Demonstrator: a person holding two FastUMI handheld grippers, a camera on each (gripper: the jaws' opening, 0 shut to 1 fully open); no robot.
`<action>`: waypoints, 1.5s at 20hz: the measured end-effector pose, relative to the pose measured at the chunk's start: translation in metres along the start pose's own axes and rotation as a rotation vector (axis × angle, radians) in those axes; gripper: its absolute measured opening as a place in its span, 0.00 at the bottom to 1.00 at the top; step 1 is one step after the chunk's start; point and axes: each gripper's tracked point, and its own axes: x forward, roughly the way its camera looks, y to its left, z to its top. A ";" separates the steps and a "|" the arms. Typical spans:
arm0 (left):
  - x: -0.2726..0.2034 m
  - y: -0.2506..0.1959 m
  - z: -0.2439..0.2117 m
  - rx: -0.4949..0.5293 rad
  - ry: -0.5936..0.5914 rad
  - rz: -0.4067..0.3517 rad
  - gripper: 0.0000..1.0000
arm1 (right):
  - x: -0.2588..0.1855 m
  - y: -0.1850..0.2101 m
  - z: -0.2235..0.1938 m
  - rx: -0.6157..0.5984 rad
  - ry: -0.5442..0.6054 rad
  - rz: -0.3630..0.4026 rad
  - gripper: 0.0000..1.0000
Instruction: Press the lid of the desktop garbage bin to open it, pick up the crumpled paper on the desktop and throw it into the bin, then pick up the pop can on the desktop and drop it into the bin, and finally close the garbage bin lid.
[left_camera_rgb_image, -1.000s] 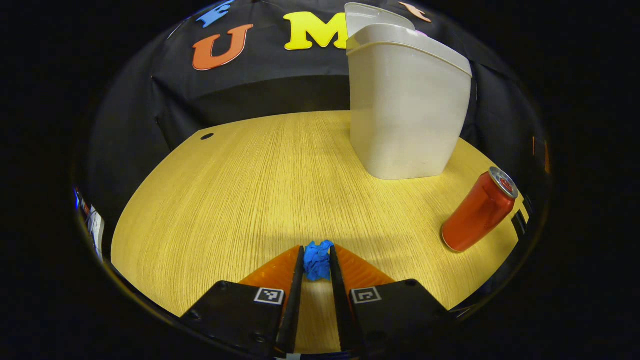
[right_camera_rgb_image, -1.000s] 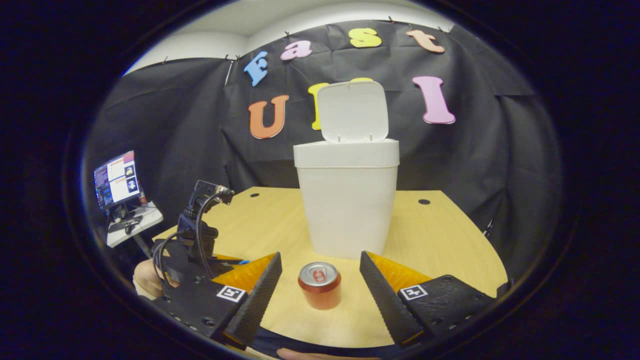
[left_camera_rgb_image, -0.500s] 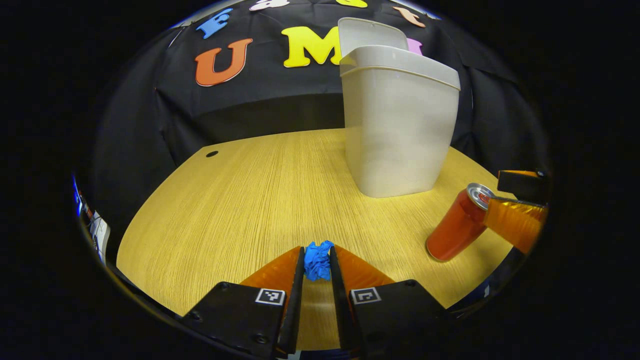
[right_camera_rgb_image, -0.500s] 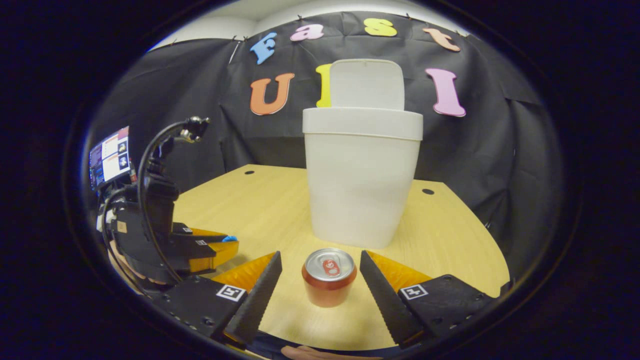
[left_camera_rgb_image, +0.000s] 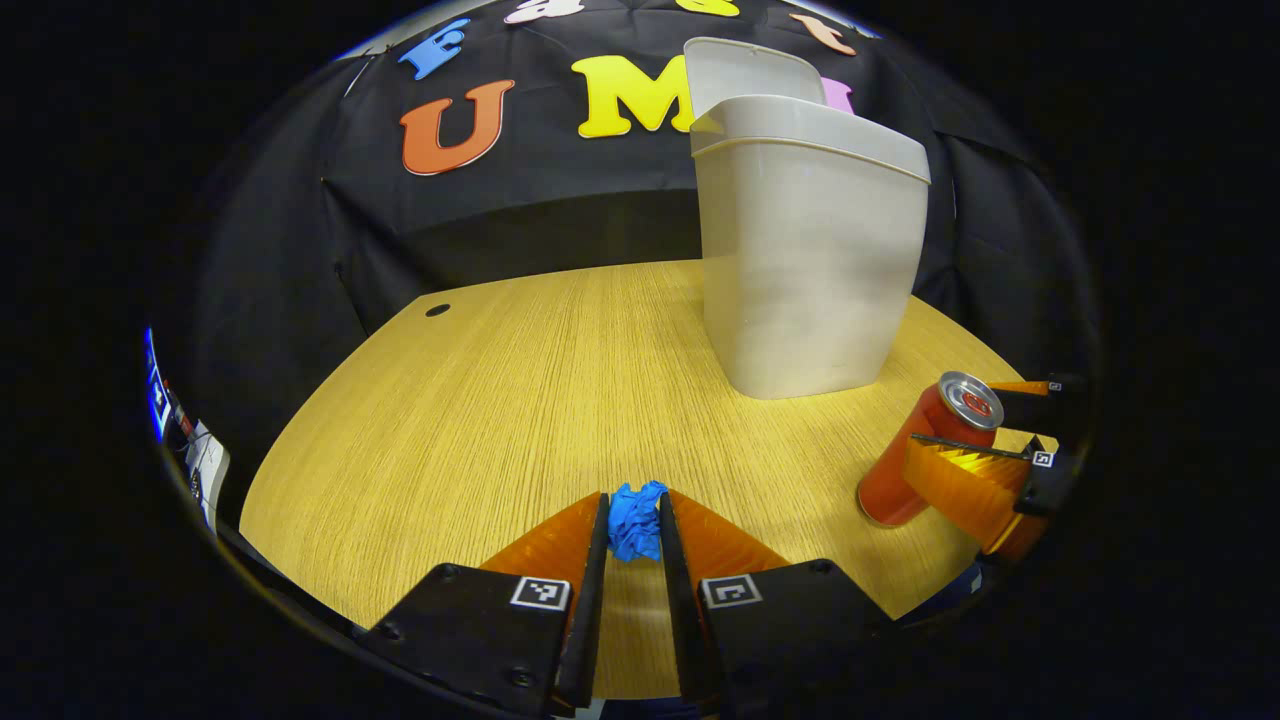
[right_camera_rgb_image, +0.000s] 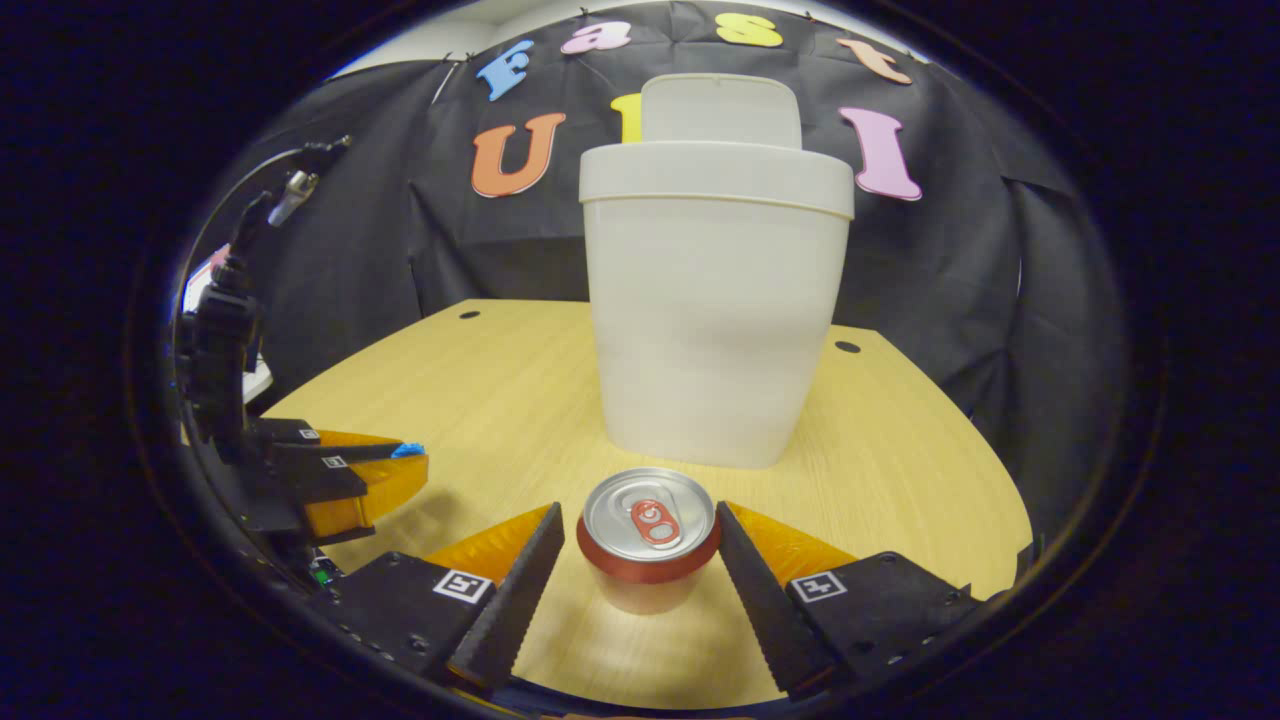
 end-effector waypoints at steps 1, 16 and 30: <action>-0.003 -0.001 0.002 -0.001 -0.005 0.001 0.34 | 0.004 0.000 -0.004 0.000 0.017 0.003 0.91; -0.015 -0.010 0.022 -0.043 -0.046 0.035 0.34 | -0.007 0.007 -0.003 -0.143 -0.019 0.049 0.80; -0.081 0.004 0.084 -0.045 -0.414 0.177 0.34 | -0.128 -0.035 0.087 -0.154 -0.456 -0.096 0.78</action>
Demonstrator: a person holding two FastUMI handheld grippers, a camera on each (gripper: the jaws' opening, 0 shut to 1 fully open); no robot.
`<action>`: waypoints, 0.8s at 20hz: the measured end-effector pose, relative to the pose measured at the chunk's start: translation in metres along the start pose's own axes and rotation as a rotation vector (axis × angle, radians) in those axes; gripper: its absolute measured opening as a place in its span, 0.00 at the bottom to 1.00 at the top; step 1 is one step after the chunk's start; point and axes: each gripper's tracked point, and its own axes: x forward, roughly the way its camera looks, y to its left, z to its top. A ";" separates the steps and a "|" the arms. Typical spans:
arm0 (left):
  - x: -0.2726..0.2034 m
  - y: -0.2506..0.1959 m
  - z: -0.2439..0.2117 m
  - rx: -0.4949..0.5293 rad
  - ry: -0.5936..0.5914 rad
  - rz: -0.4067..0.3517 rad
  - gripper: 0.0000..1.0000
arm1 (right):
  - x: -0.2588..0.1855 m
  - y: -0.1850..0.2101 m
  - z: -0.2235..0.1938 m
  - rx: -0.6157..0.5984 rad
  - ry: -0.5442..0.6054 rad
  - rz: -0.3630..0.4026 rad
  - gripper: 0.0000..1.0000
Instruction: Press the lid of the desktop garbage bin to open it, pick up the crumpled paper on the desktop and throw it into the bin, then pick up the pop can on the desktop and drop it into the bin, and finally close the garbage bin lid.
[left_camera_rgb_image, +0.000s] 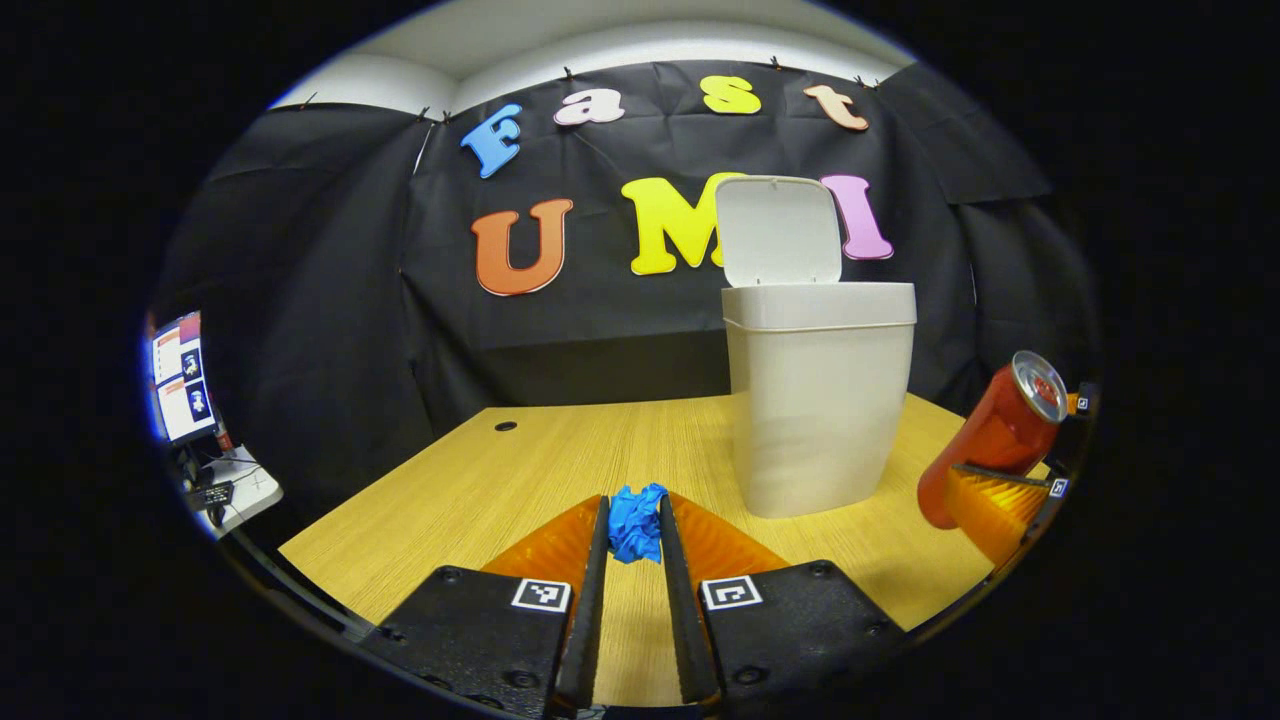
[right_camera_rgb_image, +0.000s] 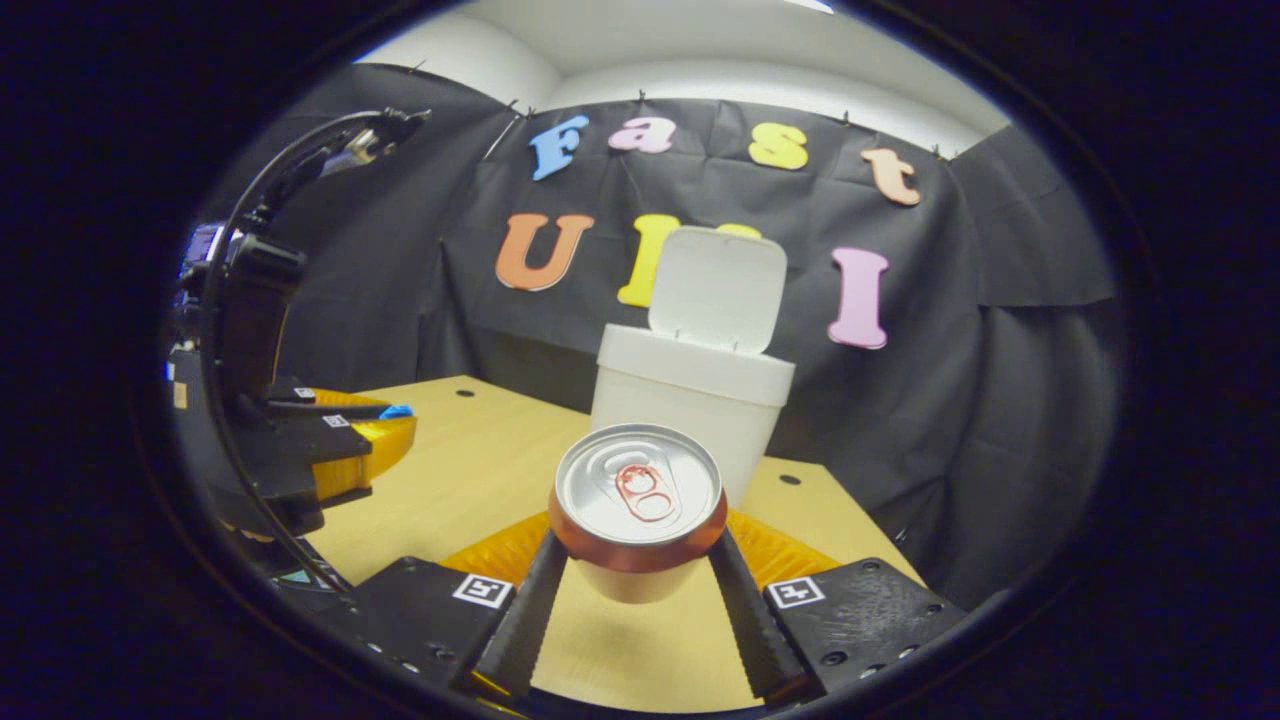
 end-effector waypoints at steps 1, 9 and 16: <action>-0.004 -0.002 0.008 -0.001 -0.021 -0.002 0.33 | -0.008 -0.006 0.010 0.010 -0.035 -0.010 0.78; -0.002 -0.026 0.081 -0.075 -0.126 -0.056 0.33 | -0.057 -0.036 0.055 0.109 -0.174 0.007 0.77; 0.044 -0.030 0.156 -0.145 -0.187 -0.043 0.33 | -0.054 -0.037 0.050 0.123 -0.158 0.039 0.77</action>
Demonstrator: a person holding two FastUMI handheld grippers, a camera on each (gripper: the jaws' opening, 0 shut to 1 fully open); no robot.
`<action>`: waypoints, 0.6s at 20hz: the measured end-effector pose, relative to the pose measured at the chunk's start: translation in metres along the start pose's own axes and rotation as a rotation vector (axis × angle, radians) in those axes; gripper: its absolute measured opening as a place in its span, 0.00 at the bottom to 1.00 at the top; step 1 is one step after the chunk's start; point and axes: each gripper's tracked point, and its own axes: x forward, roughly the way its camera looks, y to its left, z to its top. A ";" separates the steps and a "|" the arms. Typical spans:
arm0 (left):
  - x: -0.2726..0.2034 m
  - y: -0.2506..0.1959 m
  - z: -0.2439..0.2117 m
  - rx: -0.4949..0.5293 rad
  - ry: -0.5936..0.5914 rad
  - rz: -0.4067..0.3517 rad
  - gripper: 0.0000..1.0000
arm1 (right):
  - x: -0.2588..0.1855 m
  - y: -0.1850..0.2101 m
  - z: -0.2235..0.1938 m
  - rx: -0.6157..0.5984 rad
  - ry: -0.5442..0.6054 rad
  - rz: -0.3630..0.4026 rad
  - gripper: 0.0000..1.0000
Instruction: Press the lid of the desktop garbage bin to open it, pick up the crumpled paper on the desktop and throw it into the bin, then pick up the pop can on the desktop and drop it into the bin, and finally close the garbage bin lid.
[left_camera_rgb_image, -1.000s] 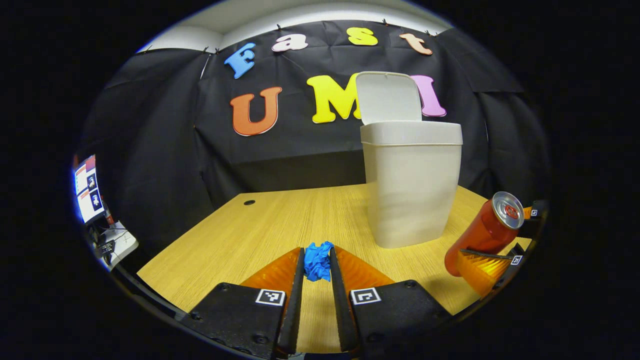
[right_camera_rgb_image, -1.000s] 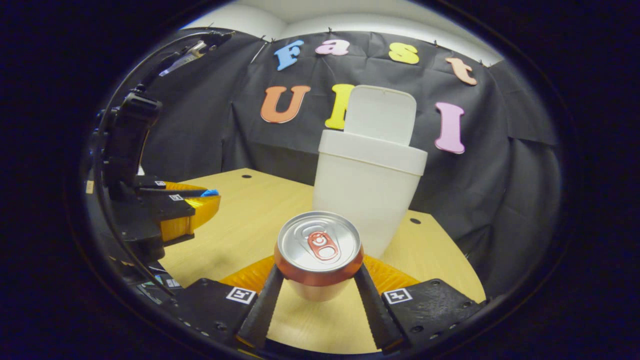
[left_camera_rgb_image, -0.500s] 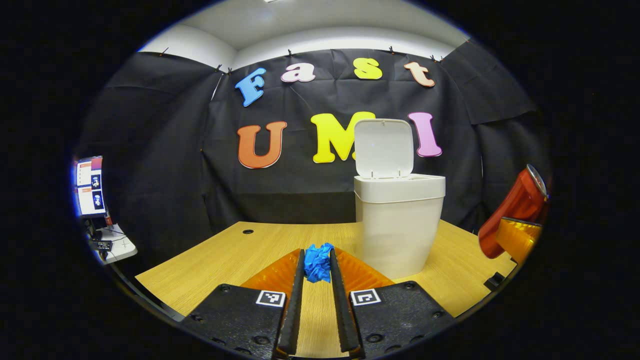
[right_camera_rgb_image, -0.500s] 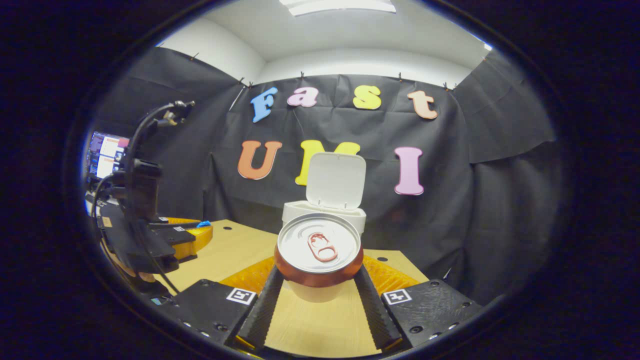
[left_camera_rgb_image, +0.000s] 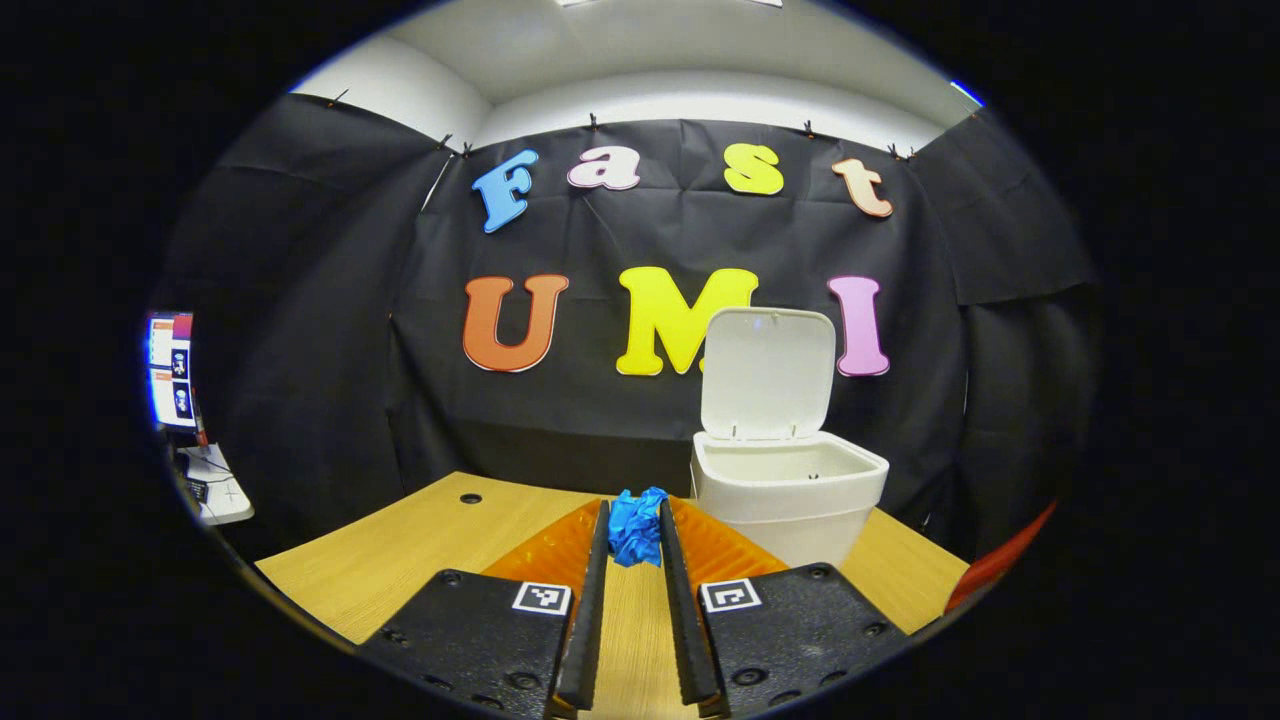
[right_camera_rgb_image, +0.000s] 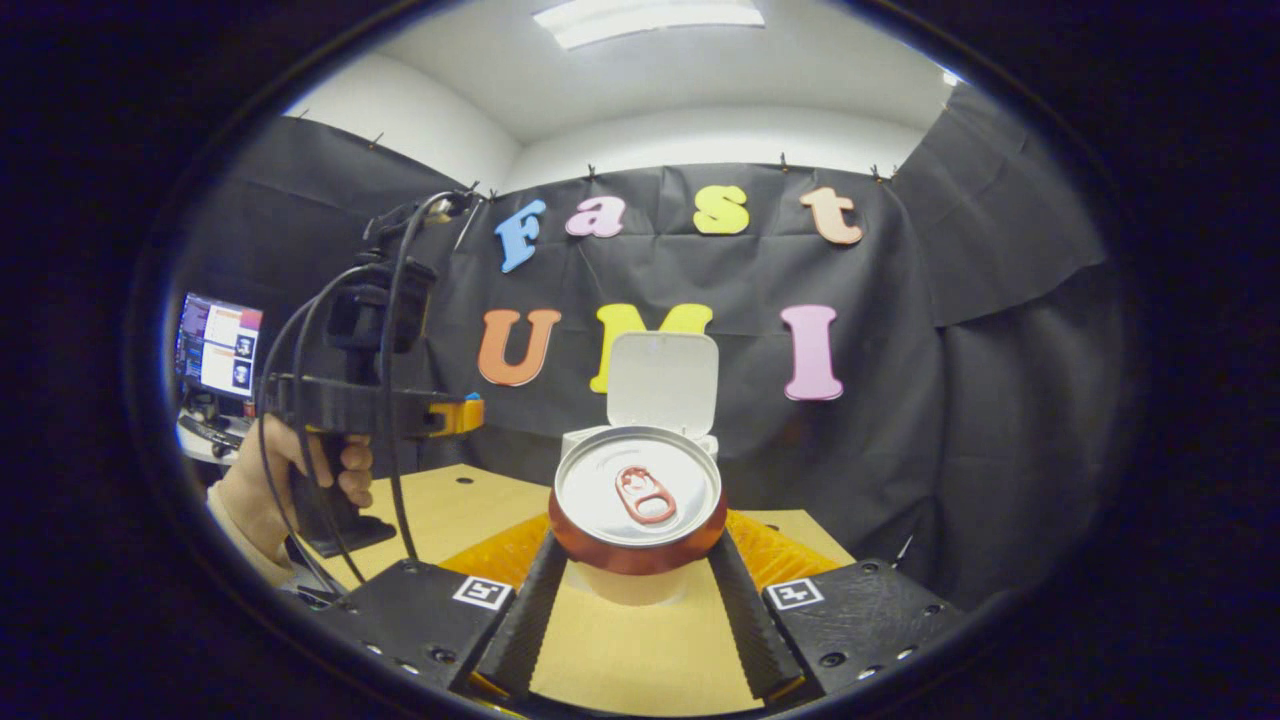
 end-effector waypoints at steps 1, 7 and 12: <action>0.014 -0.004 0.006 -0.018 -0.008 -0.001 0.33 | 0.001 0.001 -0.001 -0.003 0.006 0.003 0.77; 0.091 -0.053 0.025 -0.052 -0.019 -0.116 0.33 | -0.003 0.007 0.002 -0.023 0.010 0.004 0.77; 0.129 -0.097 0.014 -0.020 -0.013 -0.183 0.37 | 0.000 -0.008 0.008 -0.010 0.013 -0.045 0.78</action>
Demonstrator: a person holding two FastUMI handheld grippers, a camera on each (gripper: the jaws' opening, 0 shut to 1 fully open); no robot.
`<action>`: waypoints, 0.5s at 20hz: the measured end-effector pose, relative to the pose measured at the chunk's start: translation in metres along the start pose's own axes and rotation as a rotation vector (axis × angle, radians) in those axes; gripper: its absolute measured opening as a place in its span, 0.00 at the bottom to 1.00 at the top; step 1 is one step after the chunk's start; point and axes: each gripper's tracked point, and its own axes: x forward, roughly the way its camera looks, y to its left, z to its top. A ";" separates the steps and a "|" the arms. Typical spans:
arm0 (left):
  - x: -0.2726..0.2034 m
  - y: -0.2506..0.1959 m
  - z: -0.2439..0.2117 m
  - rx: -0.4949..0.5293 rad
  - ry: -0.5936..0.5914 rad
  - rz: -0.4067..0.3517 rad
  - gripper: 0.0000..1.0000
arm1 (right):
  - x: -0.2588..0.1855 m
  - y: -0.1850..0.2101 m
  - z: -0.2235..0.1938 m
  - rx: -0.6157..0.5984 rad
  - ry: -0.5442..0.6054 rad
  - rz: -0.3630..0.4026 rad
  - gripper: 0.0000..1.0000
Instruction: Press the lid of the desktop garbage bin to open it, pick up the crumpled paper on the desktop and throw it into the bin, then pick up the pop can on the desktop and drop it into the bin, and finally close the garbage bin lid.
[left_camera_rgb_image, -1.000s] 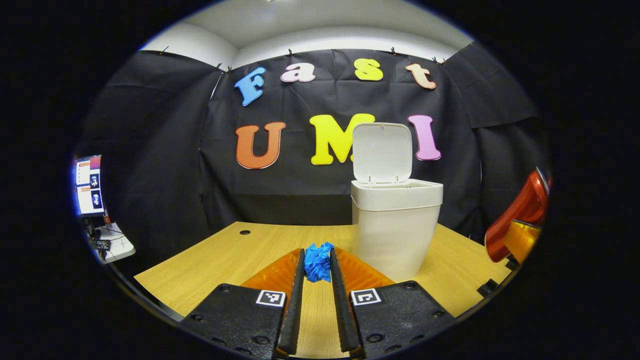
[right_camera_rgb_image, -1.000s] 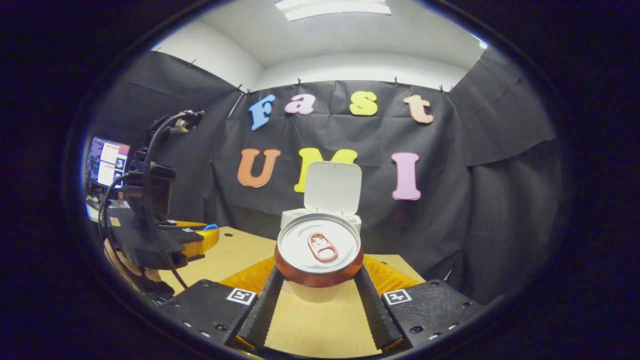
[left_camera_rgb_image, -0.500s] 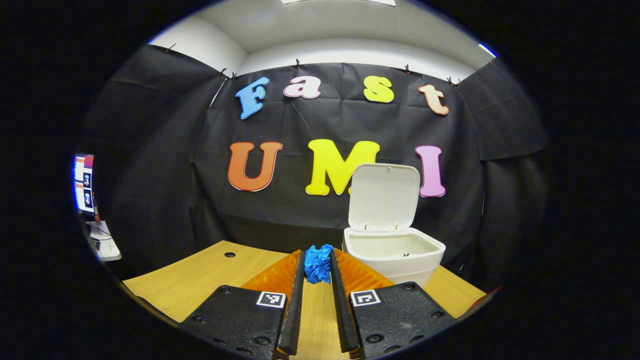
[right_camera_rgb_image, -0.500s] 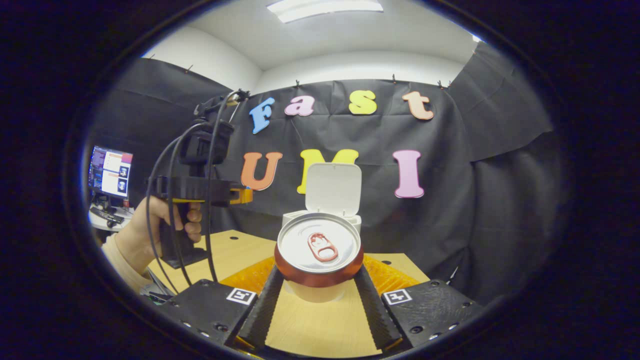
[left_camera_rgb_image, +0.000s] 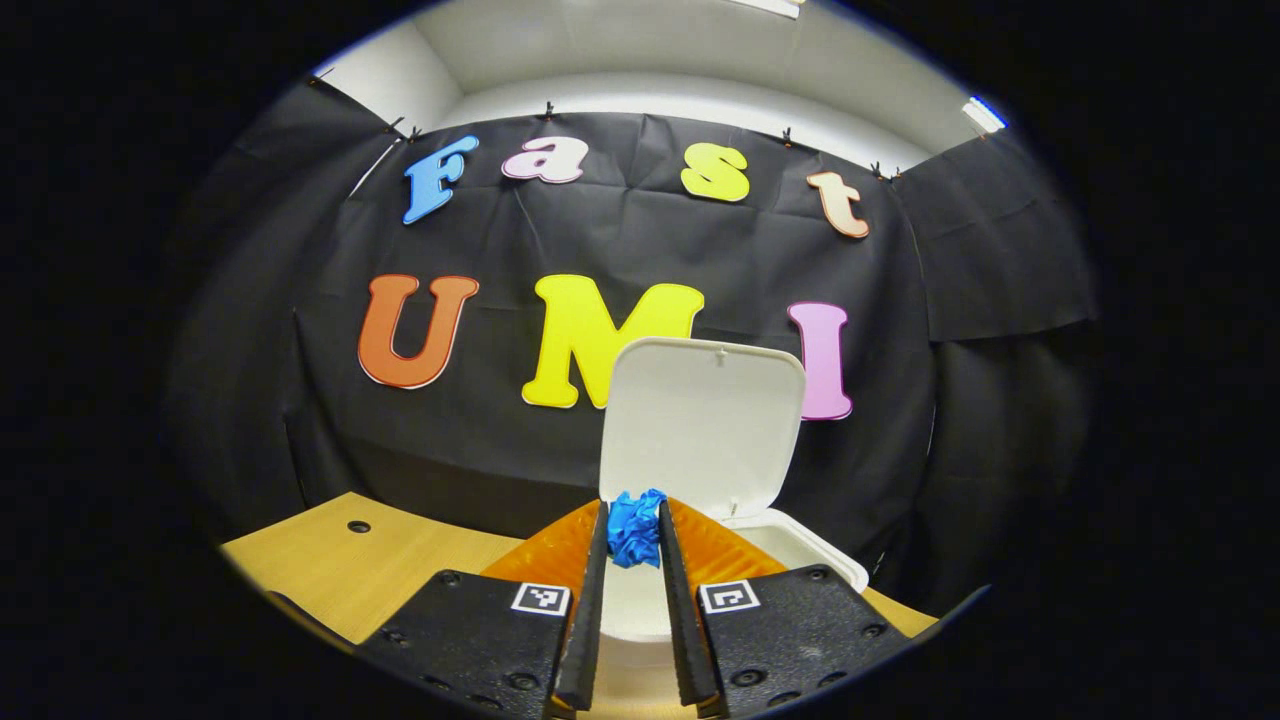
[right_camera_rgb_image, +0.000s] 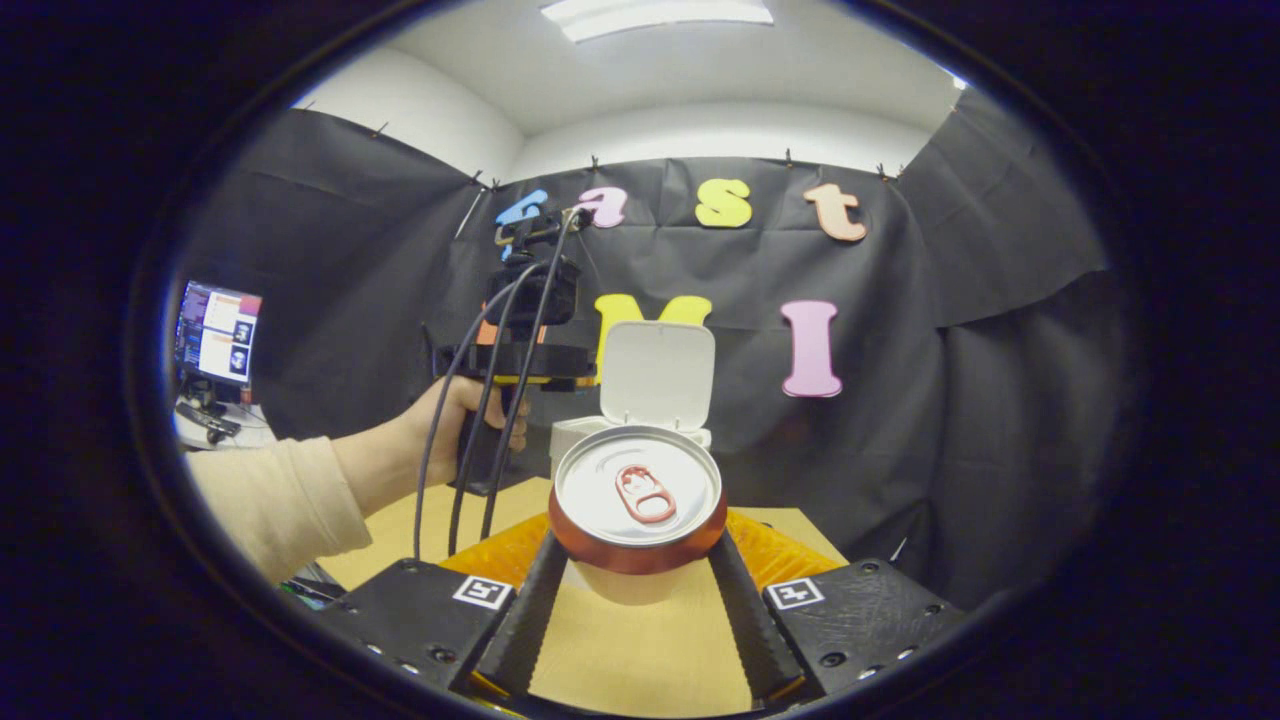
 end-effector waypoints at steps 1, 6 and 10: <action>0.007 -0.007 -0.004 0.018 0.010 -0.011 0.33 | 0.001 -0.003 0.000 0.011 -0.001 -0.012 0.78; 0.023 -0.045 0.002 0.082 -0.037 -0.069 0.34 | 0.007 0.005 -0.006 0.014 0.021 0.017 0.77; 0.023 -0.059 -0.004 0.109 -0.023 -0.091 0.39 | 0.010 -0.003 -0.002 0.035 0.015 -0.014 0.75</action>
